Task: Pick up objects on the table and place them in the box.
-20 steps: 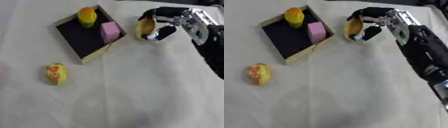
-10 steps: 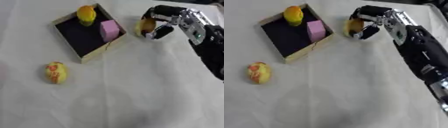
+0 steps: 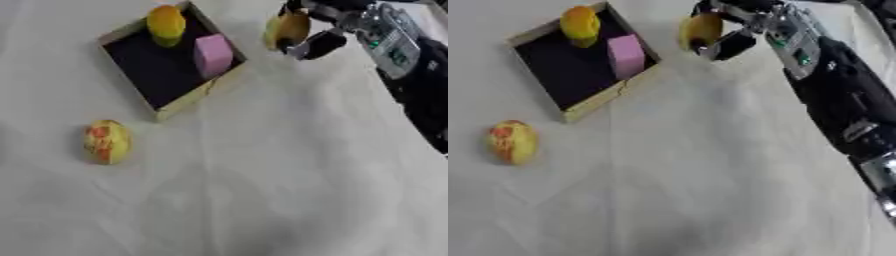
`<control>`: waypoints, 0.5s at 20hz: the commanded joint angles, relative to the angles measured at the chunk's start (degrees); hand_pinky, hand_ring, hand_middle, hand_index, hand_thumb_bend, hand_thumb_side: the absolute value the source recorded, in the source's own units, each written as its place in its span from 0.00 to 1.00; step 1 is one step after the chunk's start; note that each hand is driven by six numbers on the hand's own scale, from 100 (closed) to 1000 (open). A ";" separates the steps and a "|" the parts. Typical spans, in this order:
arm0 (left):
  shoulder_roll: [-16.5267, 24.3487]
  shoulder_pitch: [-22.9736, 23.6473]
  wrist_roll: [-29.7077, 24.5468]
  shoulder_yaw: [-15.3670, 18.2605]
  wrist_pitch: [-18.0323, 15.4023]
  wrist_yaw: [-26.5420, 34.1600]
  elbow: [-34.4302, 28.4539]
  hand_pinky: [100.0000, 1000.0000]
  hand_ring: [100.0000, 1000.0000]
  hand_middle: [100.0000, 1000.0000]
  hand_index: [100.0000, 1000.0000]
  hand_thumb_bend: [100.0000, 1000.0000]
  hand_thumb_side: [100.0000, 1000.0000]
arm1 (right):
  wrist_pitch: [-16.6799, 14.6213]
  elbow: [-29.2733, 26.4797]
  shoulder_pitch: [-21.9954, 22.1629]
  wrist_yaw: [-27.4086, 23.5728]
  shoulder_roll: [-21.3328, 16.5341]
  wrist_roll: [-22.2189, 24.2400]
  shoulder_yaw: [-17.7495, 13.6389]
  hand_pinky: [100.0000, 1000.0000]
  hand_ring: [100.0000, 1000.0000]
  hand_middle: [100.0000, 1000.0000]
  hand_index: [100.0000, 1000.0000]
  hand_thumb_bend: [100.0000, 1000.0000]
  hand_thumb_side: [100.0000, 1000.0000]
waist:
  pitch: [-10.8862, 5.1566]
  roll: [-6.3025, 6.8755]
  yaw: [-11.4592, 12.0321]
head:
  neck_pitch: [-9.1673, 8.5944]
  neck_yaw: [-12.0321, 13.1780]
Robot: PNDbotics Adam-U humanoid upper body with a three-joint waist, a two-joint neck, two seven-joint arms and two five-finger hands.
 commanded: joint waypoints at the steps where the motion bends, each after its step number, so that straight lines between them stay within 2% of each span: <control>1: 0.94 -0.05 -0.15 0.22 0.19 0.35 -0.84 0.69 0.64 0.60 0.79 0.00 0.51 | 2.94 -3.53 -1.85 -2.34 -2.17 0.57 -0.10 0.84 0.69 0.36 0.52 0.00 0.24 | -2.95 1.07 -0.17 | 0.50 -0.16; 4: 0.97 -0.04 -0.22 0.21 0.19 0.56 -0.84 0.69 0.64 0.60 0.79 0.00 0.51 | 5.68 -4.78 -2.95 -4.07 -1.04 1.39 0.95 0.84 0.68 0.36 0.52 0.00 0.23 | -3.33 0.97 -0.04 | 0.72 -0.27; 5: 0.99 -0.04 -0.23 0.22 0.17 0.62 -0.84 0.69 0.64 0.60 0.79 0.00 0.52 | 6.29 -5.19 -3.40 -4.64 -0.60 1.84 1.41 0.84 0.68 0.36 0.52 0.00 0.26 | -3.44 0.94 0.03 | 0.76 -0.29; 6: 1.01 -0.06 -0.24 0.21 0.14 0.69 -0.84 0.69 0.64 0.60 0.79 0.00 0.52 | 6.77 -5.55 -3.94 -5.13 -0.05 2.38 1.89 0.84 0.68 0.36 0.52 0.00 0.22 | -3.55 0.91 0.10 | 0.84 -0.30; 10: 1.05 -0.31 -0.49 0.04 0.11 1.04 -0.84 0.69 0.64 0.61 0.79 0.00 0.52 | 7.64 -6.34 -6.82 -6.67 3.14 4.87 4.10 0.84 0.68 0.36 0.52 0.00 0.22 | -3.95 0.82 0.37 | 1.26 -0.66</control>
